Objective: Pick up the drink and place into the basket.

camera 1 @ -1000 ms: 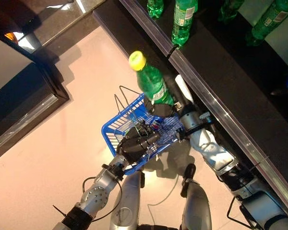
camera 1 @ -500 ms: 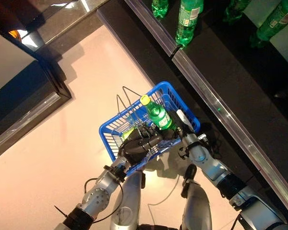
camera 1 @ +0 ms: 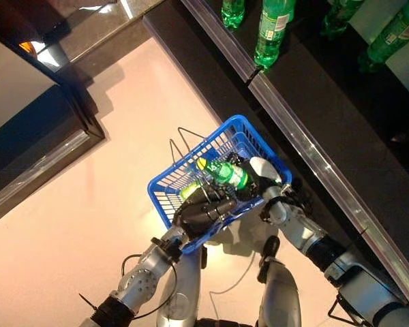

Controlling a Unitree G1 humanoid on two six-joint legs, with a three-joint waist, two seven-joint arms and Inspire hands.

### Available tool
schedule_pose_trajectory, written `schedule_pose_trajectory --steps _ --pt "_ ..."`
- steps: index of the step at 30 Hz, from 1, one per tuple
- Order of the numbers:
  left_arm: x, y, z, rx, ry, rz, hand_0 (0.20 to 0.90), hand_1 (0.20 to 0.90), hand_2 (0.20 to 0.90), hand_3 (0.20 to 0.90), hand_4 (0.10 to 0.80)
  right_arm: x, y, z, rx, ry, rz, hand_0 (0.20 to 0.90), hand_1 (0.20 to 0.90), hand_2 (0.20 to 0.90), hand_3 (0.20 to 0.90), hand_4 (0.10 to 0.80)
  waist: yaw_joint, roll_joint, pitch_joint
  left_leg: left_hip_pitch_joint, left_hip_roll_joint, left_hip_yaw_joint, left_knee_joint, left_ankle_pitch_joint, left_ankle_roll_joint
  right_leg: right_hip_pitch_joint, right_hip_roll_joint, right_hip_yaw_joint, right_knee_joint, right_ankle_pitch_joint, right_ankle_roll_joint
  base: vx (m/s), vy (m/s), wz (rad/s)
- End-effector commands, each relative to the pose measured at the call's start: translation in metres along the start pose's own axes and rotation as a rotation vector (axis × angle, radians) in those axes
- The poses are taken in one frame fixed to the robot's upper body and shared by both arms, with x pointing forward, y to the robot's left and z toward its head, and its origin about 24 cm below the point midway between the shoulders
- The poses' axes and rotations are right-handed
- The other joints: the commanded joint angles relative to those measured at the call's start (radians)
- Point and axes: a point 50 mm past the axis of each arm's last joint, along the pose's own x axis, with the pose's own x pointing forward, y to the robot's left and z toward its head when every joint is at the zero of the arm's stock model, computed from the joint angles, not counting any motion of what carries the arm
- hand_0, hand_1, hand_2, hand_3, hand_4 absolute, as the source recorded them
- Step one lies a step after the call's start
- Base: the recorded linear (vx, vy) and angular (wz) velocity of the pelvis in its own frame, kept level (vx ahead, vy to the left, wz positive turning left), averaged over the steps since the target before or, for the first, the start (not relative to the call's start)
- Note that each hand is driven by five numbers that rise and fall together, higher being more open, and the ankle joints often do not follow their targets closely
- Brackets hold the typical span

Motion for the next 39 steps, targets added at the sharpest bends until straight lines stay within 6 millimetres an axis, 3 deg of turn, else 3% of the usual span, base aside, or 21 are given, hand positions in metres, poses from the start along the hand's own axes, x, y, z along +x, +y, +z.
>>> schedule_pose_trajectory --steps 1,12,17,23,32,39 --pt "0.018 -0.141 0.06 0.15 -0.306 -0.917 0.3 0.3 0.3 0.2 0.1 0.016 -0.049 0.019 -0.103 -0.03 -0.033 0.3 0.3 0.3 0.2 0.1 0.037 0.006 -0.023 0.019 -0.029 -0.062 0.07 -0.08 -0.045 0.027 0.012 -0.045 -0.104 0.141 -0.02 0.006 -0.051 0.02" --pt "0.025 -0.167 0.047 0.135 -0.182 -1.057 0.3 0.3 0.3 0.2 0.1 0.029 -0.03 0.023 -0.231 0.049 0.254 0.3 0.3 0.3 0.2 0.1 0.069 -0.012 -0.023 0.022 -0.03 -0.077 0.059 -0.071 -0.046 0.04 0.017 -0.063 -0.107 0.147 -0.017 0.011 -0.041 0.07" --pt "0.031 -0.181 0.041 0.111 -0.129 -1.123 0.3 0.3 0.3 0.2 0.1 0.034 -0.014 0.031 -0.294 0.047 0.387 0.3 0.3 0.3 0.2 0.1 0.076 -0.021 -0.023 0.026 -0.026 -0.08 0.066 -0.073 -0.047 0.045 0.02 -0.059 -0.107 0.15 -0.016 0.012 -0.021 0.01" --pt "0.034 -0.198 0.031 0.127 -0.087 -1.231 0.3 0.3 0.3 0.2 0.1 0.034 0.009 0.025 -0.363 0.082 0.521 0.3 0.3 0.3 0.2 0.1 0.079 -0.017 -0.023 0.028 -0.023 -0.077 0.06 -0.07 -0.047 0.053 0.019 -0.062 -0.118 0.154 -0.017 0.0 0.0 0.0" --pt "0.038 -0.216 0.034 0.128 -0.115 -1.292 0.3 0.3 0.3 0.2 0.1 0.028 0.032 0.003 -0.417 0.183 0.641 0.3 0.3 0.3 0.2 0.1 0.076 -0.009 -0.023 0.03 -0.019 -0.068 0.063 -0.072 -0.05 0.049 0.01 -0.062 -0.108 0.151 -0.016 0.003 0.003 0.01" --pt "0.035 -0.219 0.034 0.127 -0.131 -1.312 0.3 0.3 0.3 0.2 0.1 0.018 0.048 -0.021 -0.41 0.271 0.666 0.3 0.3 0.3 0.2 0.1 0.072 0.004 -0.023 0.019 -0.02 -0.067 0.061 -0.07 -0.048 0.035 0.003 -0.065 -0.106 0.152 -0.015 0.0 0.0 0.0"
